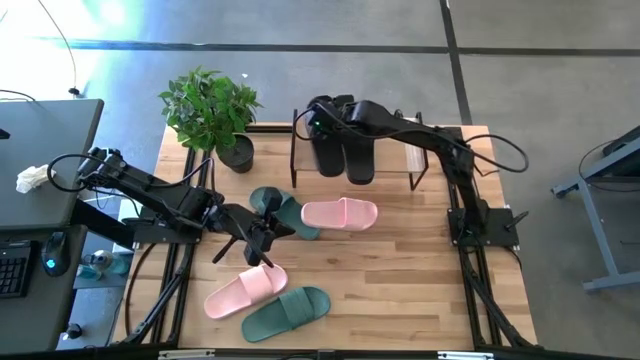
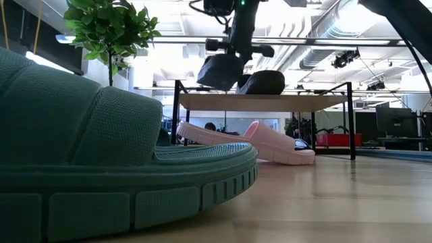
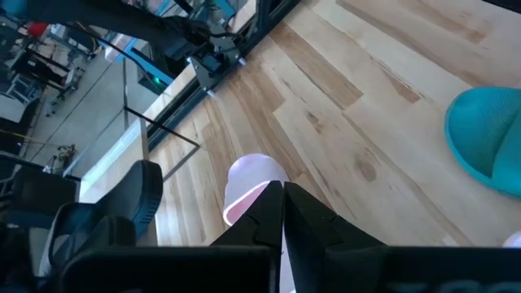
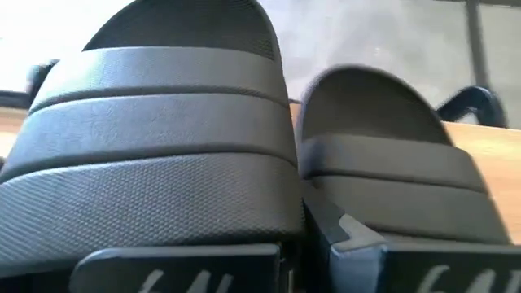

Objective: Pick and place slides into the shelf
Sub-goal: Put the black slipper on the shelf

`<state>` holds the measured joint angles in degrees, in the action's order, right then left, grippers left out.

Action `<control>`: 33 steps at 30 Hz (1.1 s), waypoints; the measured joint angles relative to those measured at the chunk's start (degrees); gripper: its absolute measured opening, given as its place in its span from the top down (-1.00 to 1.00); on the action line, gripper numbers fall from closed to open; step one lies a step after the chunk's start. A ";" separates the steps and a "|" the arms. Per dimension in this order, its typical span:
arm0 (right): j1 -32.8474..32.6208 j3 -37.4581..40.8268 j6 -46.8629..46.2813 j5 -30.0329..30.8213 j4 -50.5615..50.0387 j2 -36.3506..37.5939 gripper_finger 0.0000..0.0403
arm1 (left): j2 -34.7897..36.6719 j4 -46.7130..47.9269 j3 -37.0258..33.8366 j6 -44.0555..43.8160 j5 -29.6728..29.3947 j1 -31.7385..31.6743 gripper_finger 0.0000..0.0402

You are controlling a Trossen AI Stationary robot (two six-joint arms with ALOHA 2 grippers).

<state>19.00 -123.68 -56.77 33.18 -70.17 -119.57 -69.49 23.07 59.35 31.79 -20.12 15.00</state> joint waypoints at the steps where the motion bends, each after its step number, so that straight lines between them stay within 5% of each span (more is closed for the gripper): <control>1: 0.06 0.00 -0.18 0.21 -0.65 -0.31 1.00 | 0.00 -0.04 0.00 0.00 0.01 0.00 0.99; 19: -0.39 0.00 -6.27 5.39 -7.55 -1.23 1.00 | -0.02 0.64 0.00 -0.07 0.20 0.00 0.99; 33: -0.76 0.00 -3.37 3.74 -6.53 -1.25 0.94 | 0.00 0.72 0.00 -0.06 0.20 0.00 0.99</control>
<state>18.24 -123.68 -60.14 36.92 -76.71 -120.81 -69.49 23.79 59.35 31.73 -19.92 15.00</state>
